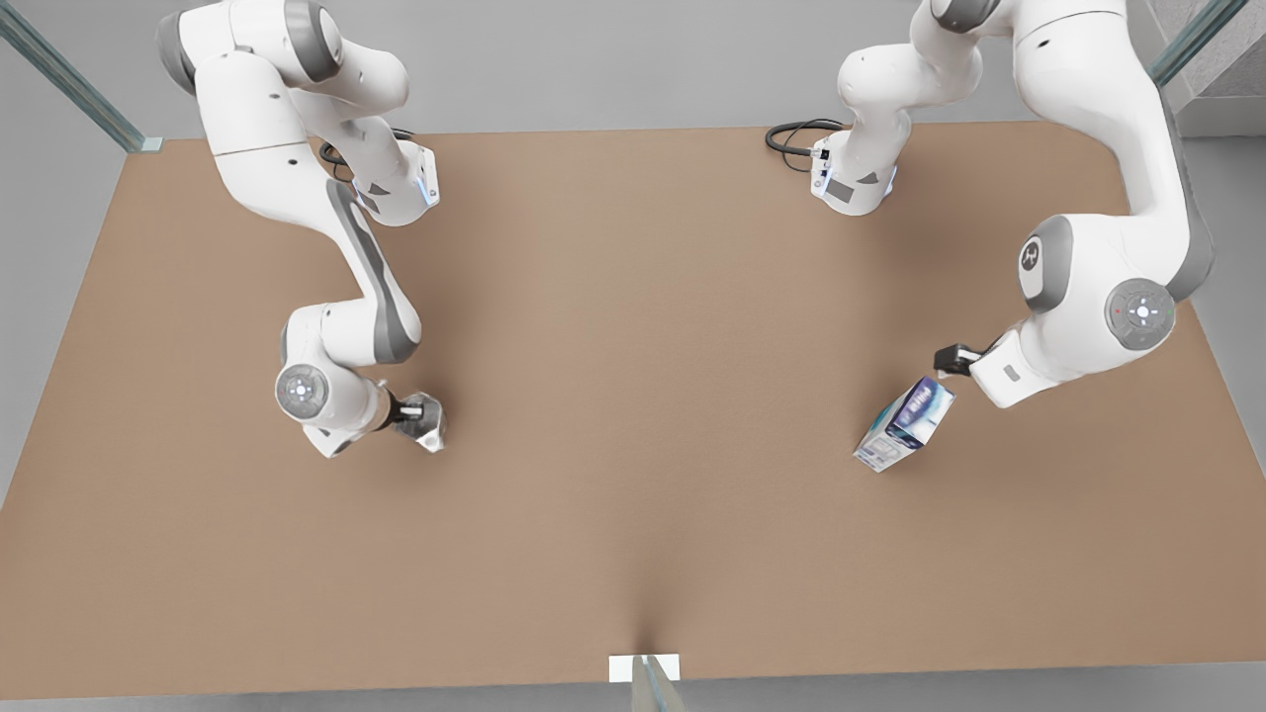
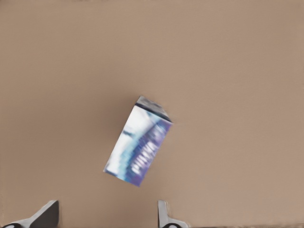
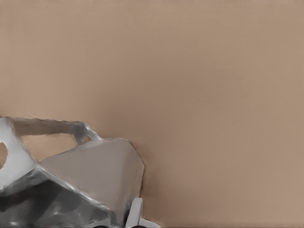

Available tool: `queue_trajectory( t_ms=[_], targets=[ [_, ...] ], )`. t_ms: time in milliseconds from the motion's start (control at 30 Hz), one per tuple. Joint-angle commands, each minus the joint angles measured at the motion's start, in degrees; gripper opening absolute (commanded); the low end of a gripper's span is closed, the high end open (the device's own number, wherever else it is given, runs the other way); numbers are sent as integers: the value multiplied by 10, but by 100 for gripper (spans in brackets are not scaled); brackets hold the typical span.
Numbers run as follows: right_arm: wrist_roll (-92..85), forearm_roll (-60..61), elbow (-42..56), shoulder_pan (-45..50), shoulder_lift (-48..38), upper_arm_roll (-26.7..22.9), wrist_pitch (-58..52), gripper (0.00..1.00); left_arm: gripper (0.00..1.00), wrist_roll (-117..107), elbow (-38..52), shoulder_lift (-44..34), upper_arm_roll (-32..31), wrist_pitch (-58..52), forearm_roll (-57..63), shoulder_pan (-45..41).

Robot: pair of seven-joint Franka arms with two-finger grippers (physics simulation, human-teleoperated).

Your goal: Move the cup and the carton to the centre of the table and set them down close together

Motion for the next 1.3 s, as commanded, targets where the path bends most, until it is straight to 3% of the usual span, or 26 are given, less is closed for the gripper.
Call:
queue_trajectory(
  t_ms=[0, 133, 267, 400, 700, 933, 967, 1033, 1067, 1267],
  targets=[
    [8, 5, 15, 10, 0, -1, -14, 21, 100, 21, -7, 1, 0, 12, 10, 0],
    [199, 36, 123, 125, 34, -1, -23, 21, 100, 84, -55, 13, -29, 78, 11, 4],
    [405, 59, 294, 225, 157, -4, -35, 21, 100, 116, -58, 36, -46, 78, 16, 7],
    [511, 71, 429, 264, 262, -3, -20, 21, 100, 117, -58, 49, -45, 83, 21, 11],
    [532, 68, 459, 275, 290, -4, -18, 21, 100, 117, -57, 76, -45, 98, 22, 14],
    [548, 11, 454, 311, 318, -4, 43, 21, 100, 118, -58, 98, -45, 98, 22, 14],
    [548, 11, 453, 310, 318, -4, 42, 34, 100, 118, -58, 102, -45, 98, 22, 14],
    [554, 12, 454, 310, 318, -4, 42, 87, 100, 118, -58, 108, -45, 98, 22, 14],
    [554, 12, 454, 310, 318, -4, 42, 98, 100, 118, -58, 112, -46, 98, 22, 14],
    [566, 12, 454, 307, 318, -4, 42, 100, 100, 117, -59, 116, -45, 98, 22, 14]
  ],
)
